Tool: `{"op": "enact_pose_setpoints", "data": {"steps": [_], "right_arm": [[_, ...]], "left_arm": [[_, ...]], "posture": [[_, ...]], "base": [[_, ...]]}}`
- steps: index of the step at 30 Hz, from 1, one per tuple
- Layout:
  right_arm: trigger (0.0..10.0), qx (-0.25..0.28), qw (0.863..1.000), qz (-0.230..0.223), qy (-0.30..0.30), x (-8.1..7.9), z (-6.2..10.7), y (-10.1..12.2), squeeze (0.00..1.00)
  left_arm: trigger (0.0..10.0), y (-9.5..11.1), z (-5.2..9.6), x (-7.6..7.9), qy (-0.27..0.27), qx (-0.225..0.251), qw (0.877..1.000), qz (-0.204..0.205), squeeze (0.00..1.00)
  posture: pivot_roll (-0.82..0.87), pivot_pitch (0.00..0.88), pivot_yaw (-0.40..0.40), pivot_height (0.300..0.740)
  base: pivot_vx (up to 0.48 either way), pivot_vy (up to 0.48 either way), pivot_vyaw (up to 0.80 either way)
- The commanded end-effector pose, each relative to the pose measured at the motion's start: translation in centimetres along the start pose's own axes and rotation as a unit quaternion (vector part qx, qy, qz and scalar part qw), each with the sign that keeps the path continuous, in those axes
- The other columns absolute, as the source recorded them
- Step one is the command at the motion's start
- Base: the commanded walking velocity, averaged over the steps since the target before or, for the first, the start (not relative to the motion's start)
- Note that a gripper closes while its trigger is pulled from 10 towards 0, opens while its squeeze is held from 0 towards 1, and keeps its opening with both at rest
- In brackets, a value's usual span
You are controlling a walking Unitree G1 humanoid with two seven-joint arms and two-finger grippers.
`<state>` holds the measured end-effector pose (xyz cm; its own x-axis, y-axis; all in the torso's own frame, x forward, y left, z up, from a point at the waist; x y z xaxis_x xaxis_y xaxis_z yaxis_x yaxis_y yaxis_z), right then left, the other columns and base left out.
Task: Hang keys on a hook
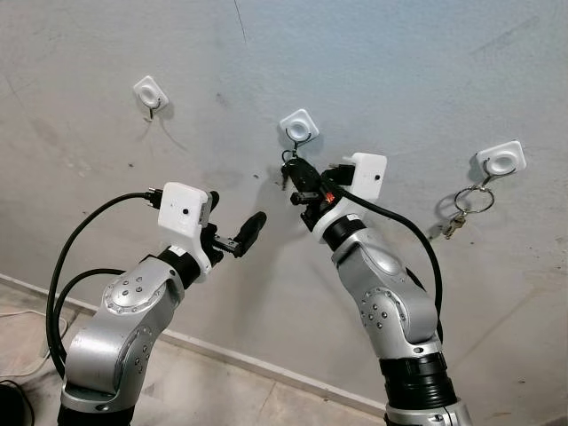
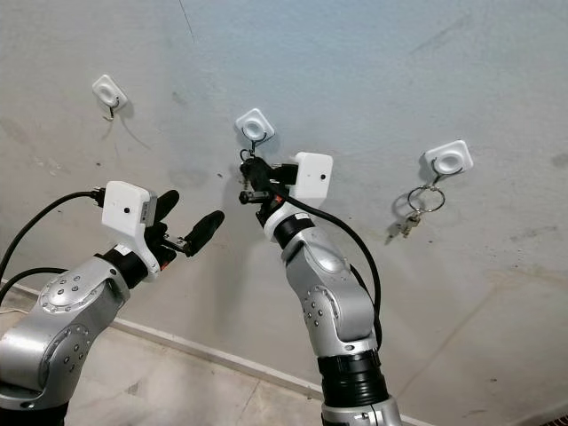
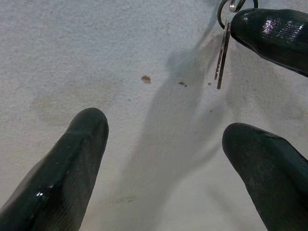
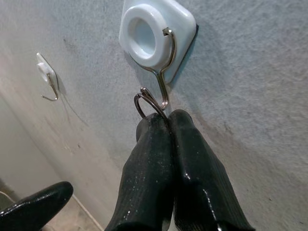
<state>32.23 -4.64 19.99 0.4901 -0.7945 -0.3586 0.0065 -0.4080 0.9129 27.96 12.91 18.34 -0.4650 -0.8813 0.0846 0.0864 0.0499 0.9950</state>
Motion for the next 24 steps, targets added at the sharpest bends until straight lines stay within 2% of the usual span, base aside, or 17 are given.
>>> {"op": "enact_pose_setpoints", "data": {"steps": [1,24], "right_arm": [[10.0,0.010,1.000,-0.023,-0.004,-0.34,-0.48,0.38,0.00],[10.0,0.034,0.998,-0.043,0.015,-0.77,-0.30,1.01,0.00]], "left_arm": [[10.0,0.44,0.07,0.23,-0.009,0.003,1.000,-0.008,0.00],[10.0,0.29,0.13,0.40,-0.014,0.001,1.000,-0.007,0.00]], "posture": [[0.24,0.000,-0.013,0.740],[0.24,0.000,-0.009,0.740]], "base": [[0.000,0.000,0.00],[0.000,0.000,0.00]]}}
Point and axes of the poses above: a point about 5 cm out from each wrist's last joint towards the gripper, its own z axis pointing back from the gripper into the wrist, its own y axis along the axis of the wrist's last joint, x = y × z, the point moved 1 cm from there along -z, pointing out of the wrist towards the gripper, and after that the axes turned 3 degrees about z, right-handed, at the moved point
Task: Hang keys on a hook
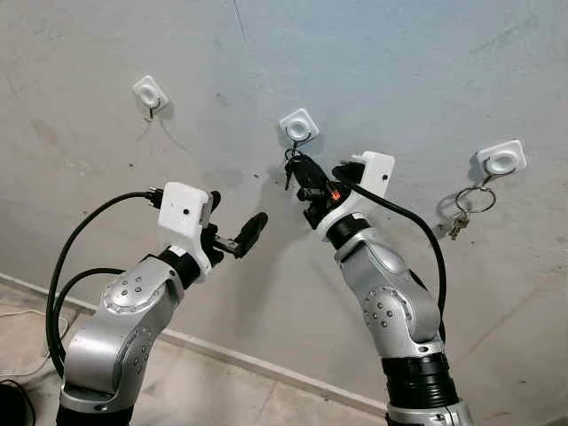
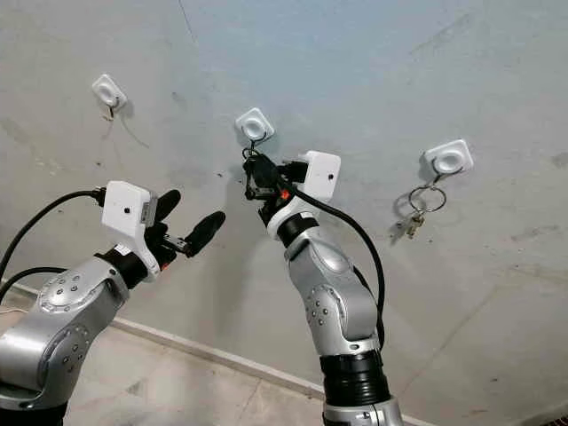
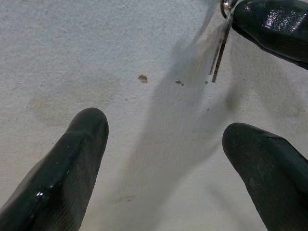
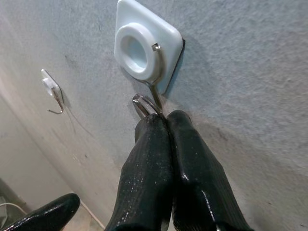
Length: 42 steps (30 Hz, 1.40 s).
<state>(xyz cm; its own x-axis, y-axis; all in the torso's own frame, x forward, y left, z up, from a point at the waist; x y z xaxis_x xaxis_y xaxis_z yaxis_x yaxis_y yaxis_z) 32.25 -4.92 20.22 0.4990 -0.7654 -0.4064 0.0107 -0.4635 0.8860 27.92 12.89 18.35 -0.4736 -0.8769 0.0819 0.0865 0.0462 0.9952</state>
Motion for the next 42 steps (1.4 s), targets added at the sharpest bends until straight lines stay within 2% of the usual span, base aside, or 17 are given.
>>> {"op": "enact_pose_setpoints", "data": {"steps": [1,10,19,28,37,38,42], "right_arm": [[10.0,0.021,1.000,-0.015,0.010,-1.0,-0.4,0.6,0.00],[10.0,0.020,1.000,-0.019,0.011,-1.1,-0.6,0.6,0.00],[10.0,-0.018,1.000,-0.012,-0.017,-0.3,-0.2,-0.7,0.00],[10.0,-0.038,0.999,-0.013,-0.032,0.1,0.2,-1.7,0.00],[10.0,-0.061,0.997,0.013,-0.043,0.4,0.5,-2.7,0.00],[10.0,-0.062,0.997,0.011,-0.044,0.4,0.5,-2.8,0.98],[10.0,-0.063,0.997,0.010,-0.047,0.5,0.6,-2.9,1.00]], "left_arm": [[10.0,0.3,0.1,0.4,-0.009,0.002,1.000,-0.006,0.00],[10.0,-0.1,0.1,0.6,-0.011,-0.003,1.000,-0.003,0.00],[10.0,0.0,0.1,0.7,-0.012,-0.004,1.000,-0.001,0.00],[10.0,1.3,-0.1,1.0,-0.023,0.011,1.000,-0.004,0.00],[10.0,2.2,-0.5,1.7,-0.038,0.023,0.999,-0.007,0.00],[10.0,2.2,-0.5,1.7,-0.039,0.023,0.999,-0.007,0.00],[10.0,2.2,-0.5,1.7,-0.039,0.021,0.999,-0.006,0.00]], "posture": [[0.24,0.000,-0.009,0.740],[0.24,0.000,-0.009,0.740],[0.24,0.000,-0.010,0.740],[0.23,0.000,-0.008,0.740],[0.23,0.000,-0.009,0.740],[0.23,0.000,-0.009,0.740],[0.23,0.000,-0.009,0.740]], "base": [[0.000,0.000,0.00],[0.000,0.000,0.00],[0.000,0.000,0.00],[0.000,0.000,0.00],[0.000,0.000,0.00],[0.000,0.000,0.00],[0.000,0.000,0.00]]}}
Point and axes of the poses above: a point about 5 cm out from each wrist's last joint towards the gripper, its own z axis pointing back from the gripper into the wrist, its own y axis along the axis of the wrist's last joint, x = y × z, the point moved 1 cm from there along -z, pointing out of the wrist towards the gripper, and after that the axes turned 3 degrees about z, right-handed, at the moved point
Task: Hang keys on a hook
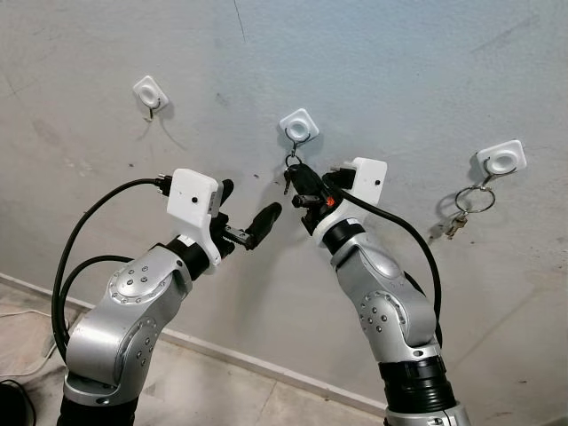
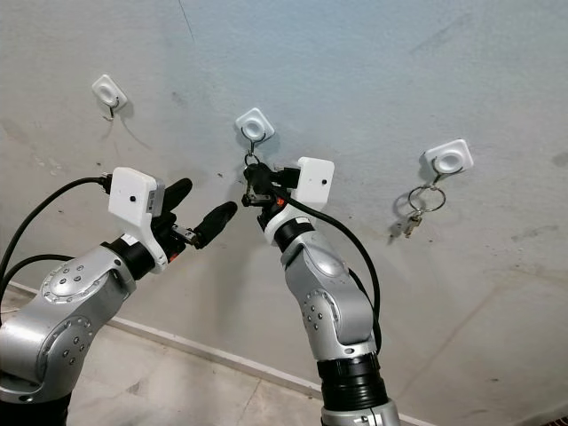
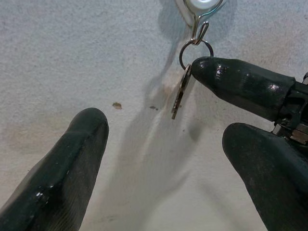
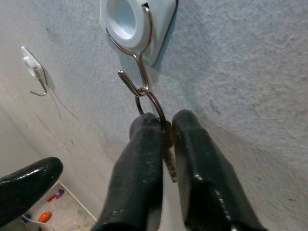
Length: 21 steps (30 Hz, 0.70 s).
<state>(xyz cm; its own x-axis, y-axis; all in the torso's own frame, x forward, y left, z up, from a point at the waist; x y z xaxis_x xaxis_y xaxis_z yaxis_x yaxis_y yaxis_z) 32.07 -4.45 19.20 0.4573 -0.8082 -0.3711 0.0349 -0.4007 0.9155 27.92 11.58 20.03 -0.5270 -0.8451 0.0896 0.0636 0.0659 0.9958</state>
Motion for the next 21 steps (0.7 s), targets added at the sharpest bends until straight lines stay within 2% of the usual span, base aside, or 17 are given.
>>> {"op": "enact_pose_setpoints", "data": {"steps": [1,9,12,16,21], "right_arm": [[10.0,-0.034,0.999,-0.018,-0.023,0.5,0.3,-1.8,1.00],[10.0,-0.030,0.999,-0.020,-0.032,0.7,0.3,-1.8,1.00],[10.0,-0.025,0.999,-0.001,-0.047,1.1,0.3,-1.5,1.00],[10.0,-0.011,0.996,0.064,-0.061,1.6,0.7,-0.7,1.00],[10.0,-0.005,0.993,0.094,-0.070,2.3,1.4,-0.2,1.00]], "left_arm": [[10.0,0.5,0.0,0.4,-0.008,0.005,1.000,-0.009,0.00],[10.0,0.2,0.0,0.4,-0.009,0.002,1.000,-0.007,0.00],[10.0,-0.1,0.0,0.5,-0.009,-0.001,1.000,-0.005,0.00],[10.0,-1.1,0.3,0.2,0.000,-0.011,1.000,-0.004,0.00],[10.0,-2.3,0.6,-0.3,0.013,-0.024,1.000,-0.001,0.00]], "posture": [[0.23,0.000,-0.009,0.740],[0.23,0.000,-0.008,0.740],[0.23,0.000,-0.008,0.740],[0.23,0.000,-0.008,0.740],[0.21,0.000,-0.011,0.740]], "base": [[0.000,0.000,0.00],[0.000,0.000,0.00],[0.000,0.000,0.00],[0.000,0.000,0.00],[0.000,0.000,0.00]]}}
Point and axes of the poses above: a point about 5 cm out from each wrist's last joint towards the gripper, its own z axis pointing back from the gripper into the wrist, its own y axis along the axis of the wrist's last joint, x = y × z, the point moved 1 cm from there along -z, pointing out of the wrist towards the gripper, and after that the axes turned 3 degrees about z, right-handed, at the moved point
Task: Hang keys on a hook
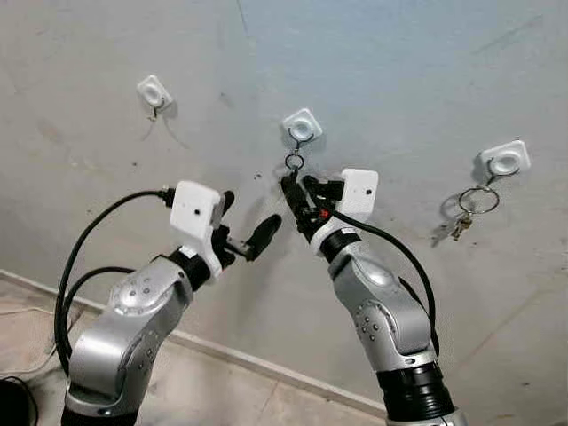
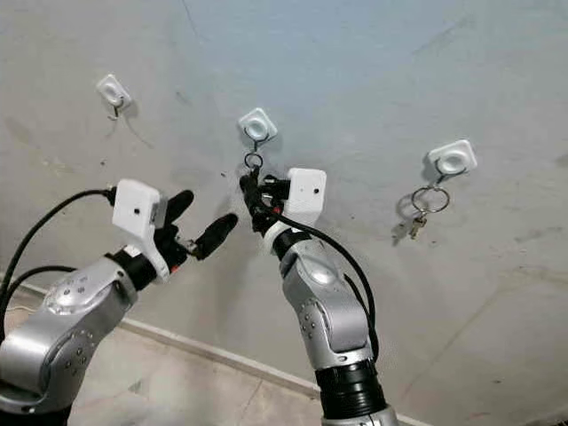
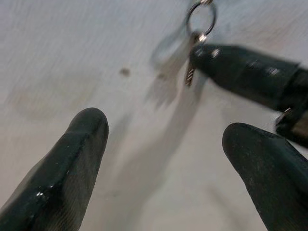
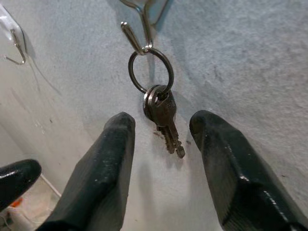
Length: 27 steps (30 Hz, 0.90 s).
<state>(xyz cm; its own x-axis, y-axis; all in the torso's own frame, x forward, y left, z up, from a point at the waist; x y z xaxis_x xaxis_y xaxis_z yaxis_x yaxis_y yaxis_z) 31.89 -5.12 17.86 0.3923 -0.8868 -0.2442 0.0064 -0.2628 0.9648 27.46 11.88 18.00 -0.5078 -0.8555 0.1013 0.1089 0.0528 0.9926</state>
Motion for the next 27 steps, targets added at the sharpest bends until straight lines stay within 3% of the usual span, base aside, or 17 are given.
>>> {"op": "enact_pose_setpoints", "data": {"steps": [1,6,10,18,27], "right_arm": [[10.0,0.012,0.999,0.025,-0.035,1.6,0.8,0.6,1.00],[10.0,0.016,0.998,0.043,-0.046,2.4,1.8,0.8,1.00],[10.0,0.040,0.992,0.085,-0.087,4.1,4.0,1.8,1.00],[10.0,0.056,0.983,0.122,-0.122,5.5,7.2,3.1,1.00],[10.0,0.033,0.982,0.106,-0.151,6.0,9.9,2.9,1.00]], "left_arm": [[10.0,-0.3,0.0,-0.2,0.004,-0.002,1.000,-0.007,0.00],[10.0,-0.8,0.1,-0.5,0.012,-0.005,1.000,-0.012,0.00],[10.0,-1.6,0.4,-1.3,0.042,-0.003,0.999,-0.023,0.00],[10.0,-2.3,1.1,-2.2,0.080,-0.007,0.996,-0.038,0.00],[10.0,-3.2,1.0,-1.7,0.082,-0.010,0.996,-0.036,0.00]], "posture": [[0.21,0.000,-0.011,0.740],[0.19,0.000,-0.017,0.740],[0.18,0.000,-0.019,0.740],[0.15,0.000,-0.017,0.740],[0.11,0.000,-0.019,0.740]], "base": [[0.000,0.000,0.00],[0.000,0.000,0.00],[0.000,0.000,0.00],[0.000,0.000,0.00],[0.000,0.000,0.00]]}}
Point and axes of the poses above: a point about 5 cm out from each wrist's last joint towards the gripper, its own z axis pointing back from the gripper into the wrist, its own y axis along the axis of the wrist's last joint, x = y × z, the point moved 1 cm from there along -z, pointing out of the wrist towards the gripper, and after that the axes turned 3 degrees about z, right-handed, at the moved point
